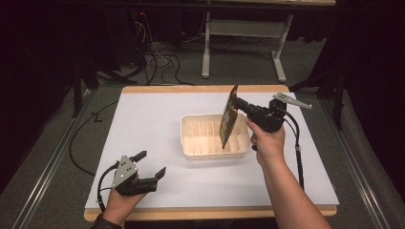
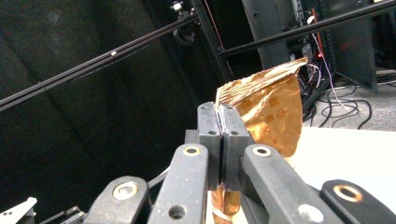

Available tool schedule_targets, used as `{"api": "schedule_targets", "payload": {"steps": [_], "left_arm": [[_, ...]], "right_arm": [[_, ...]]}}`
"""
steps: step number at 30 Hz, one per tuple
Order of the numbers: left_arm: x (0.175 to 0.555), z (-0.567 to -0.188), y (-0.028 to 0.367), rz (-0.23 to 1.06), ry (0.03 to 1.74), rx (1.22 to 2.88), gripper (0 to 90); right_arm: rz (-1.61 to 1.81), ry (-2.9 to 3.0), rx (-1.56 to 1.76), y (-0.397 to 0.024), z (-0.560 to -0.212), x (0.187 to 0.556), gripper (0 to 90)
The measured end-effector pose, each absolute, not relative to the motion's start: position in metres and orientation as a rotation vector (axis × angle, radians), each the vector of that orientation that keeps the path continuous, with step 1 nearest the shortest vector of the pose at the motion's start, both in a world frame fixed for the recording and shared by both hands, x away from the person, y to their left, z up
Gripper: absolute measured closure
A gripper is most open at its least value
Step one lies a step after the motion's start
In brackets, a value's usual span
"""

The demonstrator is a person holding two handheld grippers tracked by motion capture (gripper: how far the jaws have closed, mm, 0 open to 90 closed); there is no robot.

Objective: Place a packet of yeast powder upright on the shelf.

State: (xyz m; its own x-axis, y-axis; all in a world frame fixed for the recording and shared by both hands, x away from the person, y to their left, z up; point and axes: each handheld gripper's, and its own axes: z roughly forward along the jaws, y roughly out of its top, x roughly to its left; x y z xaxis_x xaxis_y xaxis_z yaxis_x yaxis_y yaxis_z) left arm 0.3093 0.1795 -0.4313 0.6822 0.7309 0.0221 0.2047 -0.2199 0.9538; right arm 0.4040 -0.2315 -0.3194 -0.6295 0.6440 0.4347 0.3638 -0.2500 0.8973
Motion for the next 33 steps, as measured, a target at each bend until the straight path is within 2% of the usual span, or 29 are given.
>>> {"api": "schedule_targets", "payload": {"steps": [12, 33], "left_arm": [[0.311, -0.432, 0.180, 0.576, 0.750, 1.764, 13.9], [0.312, -0.432, 0.181, 0.575, 0.747, 1.771, 13.9]], "right_arm": [[1.950, 1.814, 1.241, -0.218, -0.327, 0.417, 90.0], [1.929, 1.801, 1.268, -0.221, -0.331, 0.424, 90.0]]}}
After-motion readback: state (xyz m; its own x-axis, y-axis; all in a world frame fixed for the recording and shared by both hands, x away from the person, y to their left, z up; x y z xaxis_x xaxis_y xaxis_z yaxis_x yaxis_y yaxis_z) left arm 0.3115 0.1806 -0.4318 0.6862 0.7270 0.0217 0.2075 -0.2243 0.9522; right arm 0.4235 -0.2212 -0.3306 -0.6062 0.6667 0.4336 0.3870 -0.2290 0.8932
